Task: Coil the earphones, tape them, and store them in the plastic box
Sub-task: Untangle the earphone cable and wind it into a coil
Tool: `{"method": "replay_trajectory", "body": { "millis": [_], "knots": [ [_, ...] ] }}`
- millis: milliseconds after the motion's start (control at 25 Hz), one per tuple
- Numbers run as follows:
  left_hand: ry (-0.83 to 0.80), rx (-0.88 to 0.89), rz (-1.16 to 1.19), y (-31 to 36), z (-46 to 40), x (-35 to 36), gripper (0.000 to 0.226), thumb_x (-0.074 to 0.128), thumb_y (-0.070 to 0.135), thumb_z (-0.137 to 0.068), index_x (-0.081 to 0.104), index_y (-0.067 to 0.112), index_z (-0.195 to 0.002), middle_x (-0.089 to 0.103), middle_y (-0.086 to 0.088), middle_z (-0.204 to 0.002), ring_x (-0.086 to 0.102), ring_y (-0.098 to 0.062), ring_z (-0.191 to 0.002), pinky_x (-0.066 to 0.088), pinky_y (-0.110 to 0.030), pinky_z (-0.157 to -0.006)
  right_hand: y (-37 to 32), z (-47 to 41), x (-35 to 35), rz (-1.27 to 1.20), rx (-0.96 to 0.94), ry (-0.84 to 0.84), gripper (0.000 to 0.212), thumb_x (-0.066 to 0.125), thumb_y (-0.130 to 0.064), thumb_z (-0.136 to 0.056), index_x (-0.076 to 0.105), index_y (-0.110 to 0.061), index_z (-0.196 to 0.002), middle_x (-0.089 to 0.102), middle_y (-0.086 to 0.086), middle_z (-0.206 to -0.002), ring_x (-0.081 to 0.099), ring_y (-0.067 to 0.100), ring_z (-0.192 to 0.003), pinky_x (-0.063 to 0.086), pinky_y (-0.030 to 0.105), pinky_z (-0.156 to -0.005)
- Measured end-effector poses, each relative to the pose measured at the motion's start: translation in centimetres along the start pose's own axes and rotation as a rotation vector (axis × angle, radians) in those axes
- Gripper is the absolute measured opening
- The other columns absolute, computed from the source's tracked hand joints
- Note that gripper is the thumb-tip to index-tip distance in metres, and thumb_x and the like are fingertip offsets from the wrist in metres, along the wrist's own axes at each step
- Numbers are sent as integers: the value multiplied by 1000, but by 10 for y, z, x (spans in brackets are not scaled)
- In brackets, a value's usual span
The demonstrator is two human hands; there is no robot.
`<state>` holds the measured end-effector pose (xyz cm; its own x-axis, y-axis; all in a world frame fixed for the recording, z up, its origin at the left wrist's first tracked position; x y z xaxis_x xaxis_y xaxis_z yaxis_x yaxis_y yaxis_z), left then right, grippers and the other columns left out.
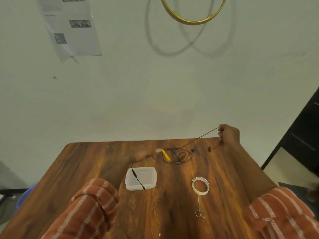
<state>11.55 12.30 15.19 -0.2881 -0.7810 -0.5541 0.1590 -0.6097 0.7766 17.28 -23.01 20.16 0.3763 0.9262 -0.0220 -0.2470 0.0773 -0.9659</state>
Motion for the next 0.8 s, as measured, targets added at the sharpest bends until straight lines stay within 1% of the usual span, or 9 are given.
{"method": "replay_trajectory", "body": {
  "millis": [120,240,360,440,520,600,640,720,800],
  "knots": [
    [89,158,-11,43,6,-35,43,65,29,-92,59,18,-51,50,9,-49,43,-5,-46,36,-27,-60,27,15,7,396,3,-178,18,66,-30,-75,65,-12,-80,62,12,-73,54,18,-53,49,37,-58],
    [101,322,-208,107,17,-43,33,65,38,-91,69,16,-66,57,3,-60,46,-7,-53,40,-27,-63,12,48,45,769,-266,-267,23,61,-40,-87,66,-20,-99,68,5,-93,63,16,-81,50,31,-75],
    [217,404,-240,166,30,-56,36,64,43,-91,68,11,-75,55,14,-56,47,4,-49,36,-20,-59,-8,93,114,417,-386,-723,65,73,-43,-83,49,-22,-140,68,2,-125,64,16,-113,50,33,-98],
    [313,478,-157,198,41,-75,31,66,38,-91,65,15,-69,62,16,-62,57,9,-60,45,-19,-64,-19,116,147,280,-389,-926,65,79,-31,-81,49,-19,-138,75,3,-106,70,15,-103,53,28,-93],
    [504,544,20,216,55,-115,27,68,25,-91,67,10,-68,70,5,-76,64,14,-77,50,-13,-73,-28,129,156,214,-440,-968,33,76,-18,-84,66,-9,-114,72,3,-74,69,19,-73,54,26,-78],
    [764,570,154,222,80,-172,25,67,19,-92,69,5,-71,62,10,-62,53,20,-56,39,-6,-58,-24,120,149,131,-416,-902,14,74,-15,-86,71,-4,-94,63,-3,-59,55,17,-58,51,29,-66],
    [878,547,209,218,94,-202,27,67,23,-92,67,10,-68,56,13,-56,47,12,-46,35,-10,-52,-18,110,143,107,-375,-872,12,73,-15,-87,71,-4,-91,59,-3,-56,51,14,-55,49,30,-63],
    [1026,468,354,197,119,-258,30,66,30,-91,63,20,-62,52,10,-60,39,-1,-44,30,-20,-46,-14,99,130,130,-330,-856,13,69,-16,-90,72,-4,-85,53,-1,-51,47,10,-48,47,31,-60],
    [1125,418,466,167,141,-299,31,66,37,-90,61,23,-63,51,8,-60,37,-5,-43,27,-19,-41,-22,92,120,140,-350,-853,20,64,-19,-94,70,-7,-79,45,-1,-47,42,9,-44,45,30,-59]
  ]
}}
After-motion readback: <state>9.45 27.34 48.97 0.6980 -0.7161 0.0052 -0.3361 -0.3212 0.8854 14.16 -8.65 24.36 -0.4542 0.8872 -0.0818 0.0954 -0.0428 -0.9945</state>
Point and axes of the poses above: each hand's wrist, its own z-axis away from the middle knuckle, its own x-axis out of the palm, y = z × x, the point moved 7 cm from there along -z, towards the middle knuckle
